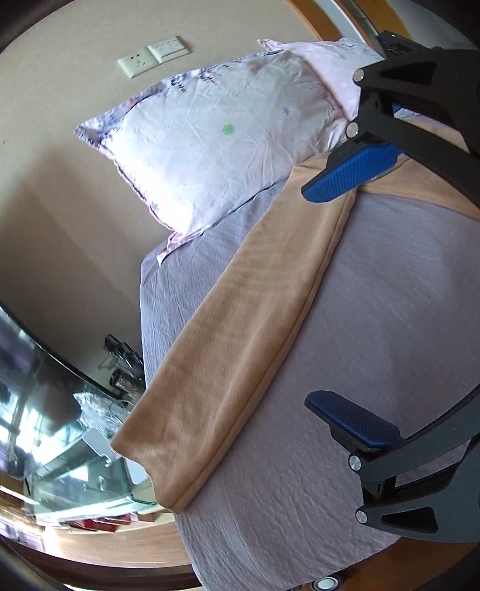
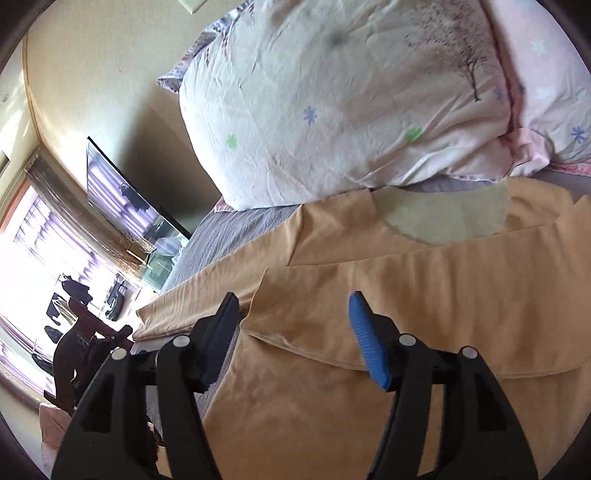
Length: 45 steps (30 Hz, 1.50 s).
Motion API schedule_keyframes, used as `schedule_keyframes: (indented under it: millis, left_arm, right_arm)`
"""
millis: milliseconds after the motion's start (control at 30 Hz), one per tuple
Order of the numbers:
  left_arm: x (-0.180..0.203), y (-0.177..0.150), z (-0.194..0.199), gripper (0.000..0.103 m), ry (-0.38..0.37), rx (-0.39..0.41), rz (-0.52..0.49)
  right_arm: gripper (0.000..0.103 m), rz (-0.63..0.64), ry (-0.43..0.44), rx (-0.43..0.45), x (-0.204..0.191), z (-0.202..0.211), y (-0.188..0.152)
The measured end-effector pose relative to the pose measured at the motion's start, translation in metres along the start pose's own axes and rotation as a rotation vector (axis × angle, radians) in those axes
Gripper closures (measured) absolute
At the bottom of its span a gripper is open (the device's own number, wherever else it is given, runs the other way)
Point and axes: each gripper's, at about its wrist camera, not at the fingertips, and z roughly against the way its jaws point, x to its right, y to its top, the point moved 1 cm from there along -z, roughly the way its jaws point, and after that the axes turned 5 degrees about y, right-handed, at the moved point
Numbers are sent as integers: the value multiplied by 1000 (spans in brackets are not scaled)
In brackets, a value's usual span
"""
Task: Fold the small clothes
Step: 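Grasp the other side edge with the left gripper and fold it over the body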
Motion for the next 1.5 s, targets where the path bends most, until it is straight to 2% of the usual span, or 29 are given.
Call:
schedule_keyframes:
  millis: [167,367,500,633,700,733,767,800,833,900,967,1033,1133,1200,1267,1367,1433,1500]
  left_arm:
    - [-14,11,-5,1,-8,-24,106]
    - [-23,31,-13,1,3,-86,233]
    - [-21,40,-19,1,32,-118,223]
    - [-24,44,-19,1,18,-83,232]
    - [-25,44,-18,12,51,-62,230]
    - [-25,46,-19,39,100,-55,213]
    - [-27,47,-22,61,139,-52,208]
    - [-32,48,-24,70,147,-50,218]
    - [-36,49,-27,91,153,-58,234]
    - [-40,51,-29,94,144,-58,244]
    - [-22,53,-25,96,177,-20,170]
    - [14,53,-18,96,177,29,59]
    - [100,42,-10,97,112,87,-178]
    - [172,17,-8,97,18,97,-361]
    - [247,-29,-11,97,-112,69,-556]
    - [340,-127,-31,97,-299,-56,-820]
    - [380,-203,-59,96,-324,-166,-986]
    - [398,-275,-91,96,-262,-260,-1153]
  right_arm:
    - [36,21,-33,40,7,28,-7]
    - [35,32,33,36,-3,34,-19]
    - [32,46,61,48,-5,43,-28]
    - [30,36,73,79,4,55,-35]
    - [30,23,77,96,11,63,-38]
    - [30,16,77,104,15,66,-39]
    - [30,9,79,111,19,69,-41]
    - [30,2,81,118,23,73,-42]
    - [30,-3,83,127,27,77,-44]
    - [30,-9,77,146,34,87,-48]
    - [30,-12,69,169,42,97,-51]
    - [28,-16,48,198,50,109,-54]
    - [27,-30,12,244,65,126,-59]
    - [27,-53,-20,275,78,137,-62]
    - [27,-89,-55,303,92,145,-66]
    - [27,-160,-110,330,115,155,-70]
    - [27,-194,-146,332,128,158,-72]
    - [27,-222,-188,315,140,159,-74]
